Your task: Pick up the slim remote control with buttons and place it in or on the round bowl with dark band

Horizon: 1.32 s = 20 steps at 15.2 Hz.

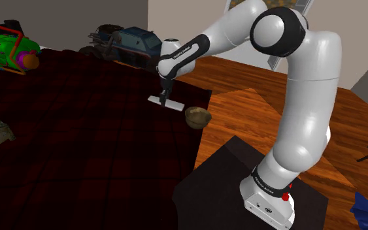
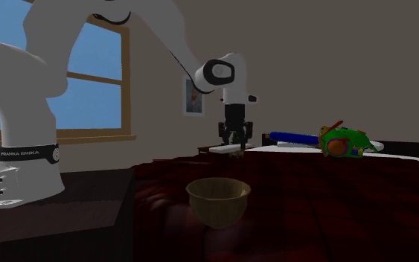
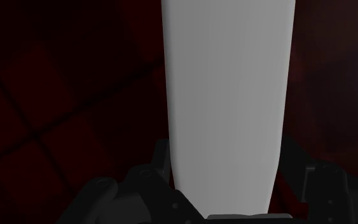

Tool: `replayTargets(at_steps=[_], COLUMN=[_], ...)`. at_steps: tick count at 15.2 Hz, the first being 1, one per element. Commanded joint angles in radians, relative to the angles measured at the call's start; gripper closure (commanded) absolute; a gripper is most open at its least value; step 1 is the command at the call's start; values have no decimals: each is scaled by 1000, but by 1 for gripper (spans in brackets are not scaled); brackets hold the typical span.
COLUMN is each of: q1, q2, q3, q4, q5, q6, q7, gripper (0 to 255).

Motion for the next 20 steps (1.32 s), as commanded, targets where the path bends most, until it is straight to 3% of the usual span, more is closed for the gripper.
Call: replayTargets(at_steps=[1,15,20], q1=[-32,-245,-245], q2=[-42,-247,-191], q3=[-8,-99,-99], q4=[-68,-378,-384], q5=[7,49,50], q6=[28,138,200], q7=[-43,-371,-371], gripper=[255,255,255])
